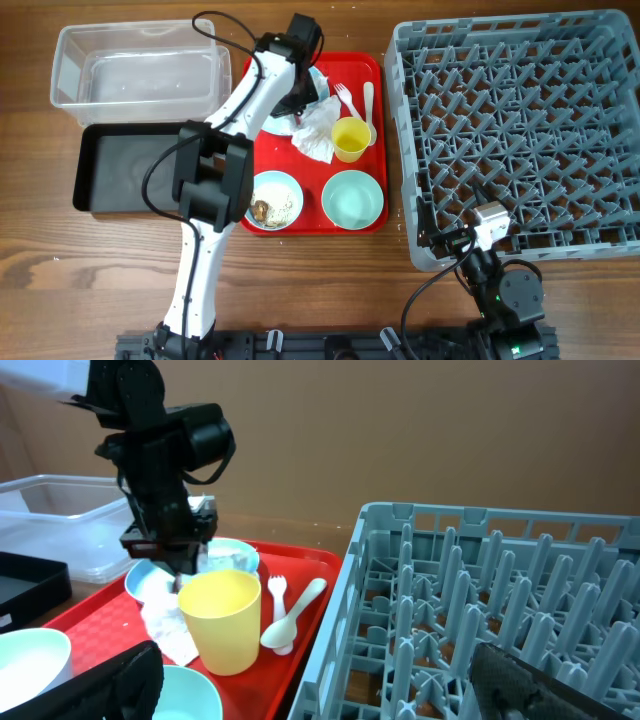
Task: Sort waste into correct bins and load items into the dishwasher rack
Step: 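Carry the wrapper and tissue with the left gripper into the clear bin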
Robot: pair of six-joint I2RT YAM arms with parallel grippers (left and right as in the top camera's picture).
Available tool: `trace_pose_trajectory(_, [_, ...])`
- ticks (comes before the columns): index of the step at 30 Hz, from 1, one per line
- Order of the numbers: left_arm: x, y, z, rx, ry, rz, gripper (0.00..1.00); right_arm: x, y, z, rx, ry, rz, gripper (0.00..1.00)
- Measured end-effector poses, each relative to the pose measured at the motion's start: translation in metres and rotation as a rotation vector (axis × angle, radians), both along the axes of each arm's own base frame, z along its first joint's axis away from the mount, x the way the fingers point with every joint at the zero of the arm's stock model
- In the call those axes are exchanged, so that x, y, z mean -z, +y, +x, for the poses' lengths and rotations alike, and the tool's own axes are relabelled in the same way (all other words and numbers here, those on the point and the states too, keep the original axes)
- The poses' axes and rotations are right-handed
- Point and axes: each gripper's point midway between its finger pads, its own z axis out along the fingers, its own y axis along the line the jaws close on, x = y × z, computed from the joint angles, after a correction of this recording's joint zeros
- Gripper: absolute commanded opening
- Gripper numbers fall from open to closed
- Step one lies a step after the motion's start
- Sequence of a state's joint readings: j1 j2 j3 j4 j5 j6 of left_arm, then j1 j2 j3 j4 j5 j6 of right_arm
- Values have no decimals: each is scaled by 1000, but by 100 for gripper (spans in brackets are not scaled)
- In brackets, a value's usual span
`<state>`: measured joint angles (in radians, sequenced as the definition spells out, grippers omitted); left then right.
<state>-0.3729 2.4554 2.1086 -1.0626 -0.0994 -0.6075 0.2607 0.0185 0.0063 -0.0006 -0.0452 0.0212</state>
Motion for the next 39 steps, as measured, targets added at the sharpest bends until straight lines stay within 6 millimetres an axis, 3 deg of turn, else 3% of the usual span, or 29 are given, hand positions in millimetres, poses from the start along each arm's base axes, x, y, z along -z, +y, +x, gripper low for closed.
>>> trace_pose_trajectory(3, [-13, 10, 1, -23, 4, -19, 4, 0, 0, 0, 0, 0, 0, 100])
trace_pose_trajectory(6, [-74, 26, 14, -62, -102, -90, 4, 0, 0, 0, 0, 0, 0, 100])
trace_pose_trajectory(9, [-155, 45, 22, -96, -260, -160, 4, 0, 0, 0, 0, 0, 0, 100])
trace_pose_trajectory(13, [-220, 81, 25, -157, -400, -201, 4, 0, 0, 0, 0, 0, 0, 100])
trace_pose_trajectory(16, [-222, 126, 31, -279, -416, -197, 4, 0, 0, 0, 0, 0, 0, 100])
trace_pose_trajectory(22, [-228, 232, 46, -697, -522, -205, 4, 0, 0, 0, 0, 0, 0, 100])
trace_pose_trajectory(25, [-214, 260, 55, -815, -537, -210, 4, 0, 0, 0, 0, 0, 0, 100])
trace_pose_trajectory(28, [-177, 272, 65, -871, -493, -202, 8, 0, 0, 0, 0, 0, 0, 100])
trace_pose_trajectory(30, [-154, 276, 67, -894, -450, -191, 34, 0, 0, 0, 0, 0, 0, 100])
trace_pose_trajectory(31, [-142, 277, 67, -902, -429, -185, 54, 0, 0, 0, 0, 0, 0, 100])
trace_pose_trajectory(36, [-131, 279, 67, -912, -409, -181, 70, 0, 0, 0, 0, 0, 0, 100])
trace_pose_trajectory(39, [-131, 279, 67, -843, -404, -156, 72, 0, 0, 0, 0, 0, 0, 100])
